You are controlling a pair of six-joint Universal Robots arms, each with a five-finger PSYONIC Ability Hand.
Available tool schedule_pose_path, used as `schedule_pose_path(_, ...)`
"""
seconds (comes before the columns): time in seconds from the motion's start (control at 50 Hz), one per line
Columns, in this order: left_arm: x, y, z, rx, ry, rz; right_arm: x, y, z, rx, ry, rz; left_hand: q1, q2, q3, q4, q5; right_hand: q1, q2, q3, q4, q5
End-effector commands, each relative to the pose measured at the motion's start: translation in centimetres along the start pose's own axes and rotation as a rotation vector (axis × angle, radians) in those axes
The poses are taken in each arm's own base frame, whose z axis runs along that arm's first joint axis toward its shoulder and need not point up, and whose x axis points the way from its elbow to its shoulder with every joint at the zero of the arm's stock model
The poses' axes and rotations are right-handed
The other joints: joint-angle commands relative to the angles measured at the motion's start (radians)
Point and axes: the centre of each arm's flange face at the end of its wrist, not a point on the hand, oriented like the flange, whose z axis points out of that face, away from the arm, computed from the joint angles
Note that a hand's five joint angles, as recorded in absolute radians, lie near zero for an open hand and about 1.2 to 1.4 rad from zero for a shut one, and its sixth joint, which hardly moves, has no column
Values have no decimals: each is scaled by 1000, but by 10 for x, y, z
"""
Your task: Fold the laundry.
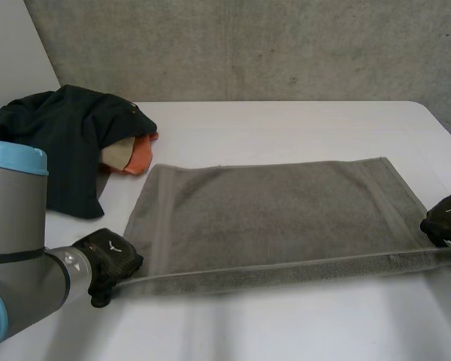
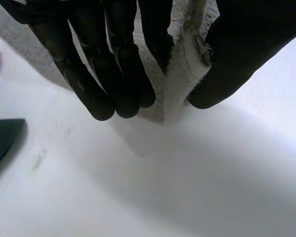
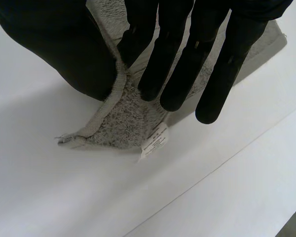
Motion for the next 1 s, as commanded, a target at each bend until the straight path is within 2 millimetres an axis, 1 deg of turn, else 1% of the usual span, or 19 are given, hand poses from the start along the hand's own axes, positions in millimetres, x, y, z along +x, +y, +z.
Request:
schedule_pose_path(0.02, -23, -37, 22, 117, -73, 7, 7, -19, 24, 55, 69, 19, 237, 200, 206, 200, 232, 257, 218, 208, 201, 198)
schedule_pose_path(0.06, -32, -48, 31, 146, -109, -10, 10, -25, 31, 81, 98, 33, 237, 200, 206, 200, 232, 257, 218, 208, 201, 198)
schedule_pose_path(0.08, -42, -57, 41, 165, -145, -33, 14, -32, 38, 118, 135, 39, 237, 200, 206, 200, 232, 257, 218, 208, 201, 198)
schedule_pose_path(0.14, -56, -68, 56, 185, -198, -66, 20, -42, 52, 181, 195, 36, 237, 200, 206, 200, 232, 257, 218, 208, 201, 198)
schedule_pose_path(0.16, -64, -74, 65, 193, -228, -84, 22, -50, 61, 226, 231, 25, 237, 200, 206, 200, 232, 257, 218, 208, 201, 198)
schedule_pose_path(0.22, -75, -83, 80, 205, -276, -104, 29, -61, 76, 299, 299, 3, 237, 200, 206, 200, 232, 257, 218, 208, 201, 198)
schedule_pose_path(0.24, -80, -86, 90, 210, -294, -118, 33, -67, 87, 342, 343, -13, 237, 200, 206, 200, 232, 257, 218, 208, 201, 198)
schedule_pose_path(0.44, -100, -111, 133, 297, -407, -126, 49, -95, 148, 508, 502, -52, 237, 200, 206, 200, 232, 257, 218, 208, 201, 198)
schedule_pose_path(0.58, -109, -113, 149, 289, -493, -123, 60, -99, 174, 530, 560, -29, 237, 200, 206, 200, 232, 257, 218, 208, 201, 198)
schedule_pose_path(0.6, -108, -114, 151, 295, -494, -124, 59, -100, 181, 539, 563, -20, 237, 200, 206, 200, 232, 36, -3, -13, -20, -24)
schedule_pose_path(0.62, -109, -115, 151, 301, -494, -125, 57, -101, 184, 546, 563, -15, -97, -133, -127, -134, -102, -466, -505, -515, -522, -526)
schedule_pose_path(0.64, -108, -116, 151, 310, -489, -123, 56, -102, 187, 553, 564, -12, -571, -608, -602, -608, -576, -965, -1003, -1013, -1021, -1024)
schedule_pose_path(0.66, -106, -118, 151, 321, -480, -123, 52, -103, 190, 556, 557, -11, -984, -1021, -1015, -1022, -990, -965, -1003, -1013, -1021, -1024)
schedule_pose_path(0.68, -103, -123, 149, 353, -458, -126, 49, -106, 193, 558, 557, -9, -984, -1021, -1015, -1022, -990, -965, -1003, -1013, -1021, -1024)
schedule_pose_path(0.74, -103, -130, 143, 410, -437, -149, 53, -106, 189, 538, 576, 15, -984, -1021, -1015, -1022, -990, -965, -1003, -1013, -1021, -1024)
schedule_pose_path(0.82, -106, -139, 127, 468, -425, -212, 59, -102, 166, 476, 550, 137, -984, -1021, -1015, -1022, -990, -965, -1003, -1013, -1021, -1024)
schedule_pose_path(0.84, -107, -138, 122, 466, -420, -234, 61, -97, 152, 455, 517, 206, -984, -1021, -1015, -1022, -990, -965, -1003, -1013, -1021, -1024)
schedule_pose_path(0.92, -102, -130, 110, 438, -388, -278, 56, -87, 120, 424, 399, 319, -984, -1021, -1015, -1022, -990, -965, -1003, -1013, -1021, -1024)
schedule_pose_path(1.0, -94, -120, 101, 410, -347, -298, 46, -68, 105, 365, 299, 312, -984, -1021, -1015, -1022, -990, -965, -1003, -1013, -1021, -1024)
